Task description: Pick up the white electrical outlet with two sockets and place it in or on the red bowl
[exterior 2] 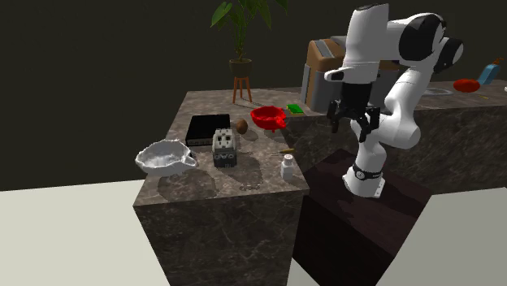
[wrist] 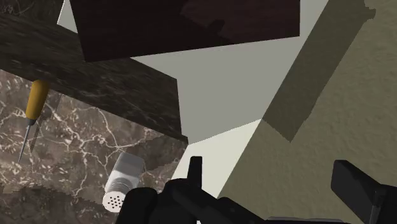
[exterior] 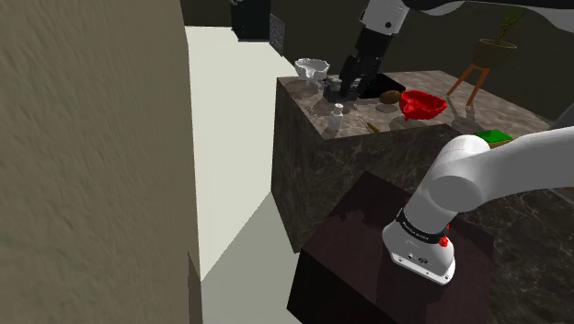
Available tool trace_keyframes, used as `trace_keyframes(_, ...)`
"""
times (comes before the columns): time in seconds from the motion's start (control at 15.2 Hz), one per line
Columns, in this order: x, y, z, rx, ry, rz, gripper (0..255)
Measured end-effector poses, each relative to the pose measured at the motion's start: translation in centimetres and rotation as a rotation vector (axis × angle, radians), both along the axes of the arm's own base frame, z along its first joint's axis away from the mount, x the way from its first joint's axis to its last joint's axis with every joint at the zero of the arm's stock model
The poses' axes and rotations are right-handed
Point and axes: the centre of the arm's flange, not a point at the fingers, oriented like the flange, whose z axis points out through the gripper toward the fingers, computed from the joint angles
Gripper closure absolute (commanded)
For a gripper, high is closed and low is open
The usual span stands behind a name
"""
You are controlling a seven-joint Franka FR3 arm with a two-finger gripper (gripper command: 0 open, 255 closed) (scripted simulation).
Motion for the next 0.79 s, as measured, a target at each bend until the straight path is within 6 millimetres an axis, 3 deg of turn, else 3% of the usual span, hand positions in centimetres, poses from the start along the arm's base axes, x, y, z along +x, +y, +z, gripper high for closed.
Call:
trace_keyframes(0.2,0.2,-1.5,-0.5,-0.006,0.002,0.039,0)
trace_keyframes(0.79,3.9,-12.1,-2.3,-0.056,0.014,0.346,0)
